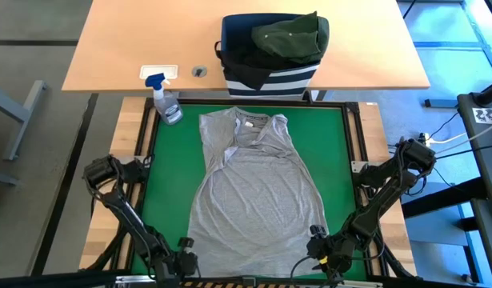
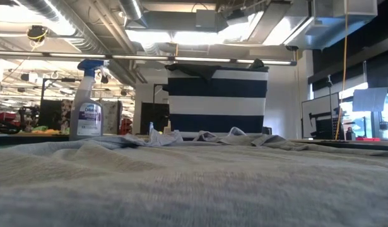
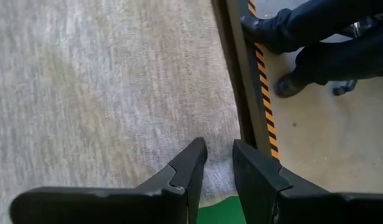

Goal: Fold Laundry from Bin
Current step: Fold the gray shirt

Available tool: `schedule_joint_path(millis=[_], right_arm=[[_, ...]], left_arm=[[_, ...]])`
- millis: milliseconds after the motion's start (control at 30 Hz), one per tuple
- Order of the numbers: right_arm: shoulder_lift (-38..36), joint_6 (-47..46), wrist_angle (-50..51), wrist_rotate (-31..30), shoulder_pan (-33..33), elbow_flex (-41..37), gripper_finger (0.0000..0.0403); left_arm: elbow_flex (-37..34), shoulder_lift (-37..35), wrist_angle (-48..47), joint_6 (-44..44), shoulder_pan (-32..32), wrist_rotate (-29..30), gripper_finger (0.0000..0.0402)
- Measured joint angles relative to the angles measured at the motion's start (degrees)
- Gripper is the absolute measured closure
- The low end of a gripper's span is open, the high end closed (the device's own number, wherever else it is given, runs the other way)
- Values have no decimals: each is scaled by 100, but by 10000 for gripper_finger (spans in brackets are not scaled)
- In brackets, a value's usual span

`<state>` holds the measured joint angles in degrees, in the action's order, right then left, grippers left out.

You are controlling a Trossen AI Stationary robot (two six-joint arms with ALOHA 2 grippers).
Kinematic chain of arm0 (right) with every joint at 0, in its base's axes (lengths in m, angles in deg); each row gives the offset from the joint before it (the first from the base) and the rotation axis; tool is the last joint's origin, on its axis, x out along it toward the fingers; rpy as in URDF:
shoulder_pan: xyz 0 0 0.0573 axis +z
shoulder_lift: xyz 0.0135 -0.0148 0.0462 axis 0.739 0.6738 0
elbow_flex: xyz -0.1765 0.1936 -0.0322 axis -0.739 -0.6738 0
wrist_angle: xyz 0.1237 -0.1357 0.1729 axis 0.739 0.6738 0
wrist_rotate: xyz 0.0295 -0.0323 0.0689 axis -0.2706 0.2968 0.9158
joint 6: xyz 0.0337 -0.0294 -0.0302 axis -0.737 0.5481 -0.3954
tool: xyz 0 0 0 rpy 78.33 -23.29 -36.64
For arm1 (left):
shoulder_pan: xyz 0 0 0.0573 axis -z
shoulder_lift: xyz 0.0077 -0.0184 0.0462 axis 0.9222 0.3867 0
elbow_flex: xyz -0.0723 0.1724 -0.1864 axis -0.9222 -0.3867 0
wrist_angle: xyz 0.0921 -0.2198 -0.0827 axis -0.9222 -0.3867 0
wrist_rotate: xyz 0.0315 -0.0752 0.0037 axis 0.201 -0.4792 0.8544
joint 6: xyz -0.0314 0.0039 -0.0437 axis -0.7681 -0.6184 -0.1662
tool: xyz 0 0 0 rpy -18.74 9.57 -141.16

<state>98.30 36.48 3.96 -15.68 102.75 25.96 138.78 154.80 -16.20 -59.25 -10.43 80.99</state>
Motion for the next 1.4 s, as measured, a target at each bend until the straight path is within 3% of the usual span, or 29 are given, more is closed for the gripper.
schedule_joint_path(millis=[233,500,667,900,1067,1400], right_arm=[[0,55,-16,-144,0,0,171],[-4,175,-678,62,143,216,171],[41,218,-270,-245,381,229,171],[426,213,504,-607,733,225,171],[745,212,535,-687,791,225,171],[874,300,510,-1134,787,231,171]], left_arm=[[0,37,-181,6,-77,-138,391],[-15,43,-161,-137,-68,-27,399],[-13,50,-118,-151,-68,7,374],[77,-301,-355,-89,-142,-205,302],[306,-490,-285,48,-83,-149,263],[342,255,-188,230,108,251,237]])
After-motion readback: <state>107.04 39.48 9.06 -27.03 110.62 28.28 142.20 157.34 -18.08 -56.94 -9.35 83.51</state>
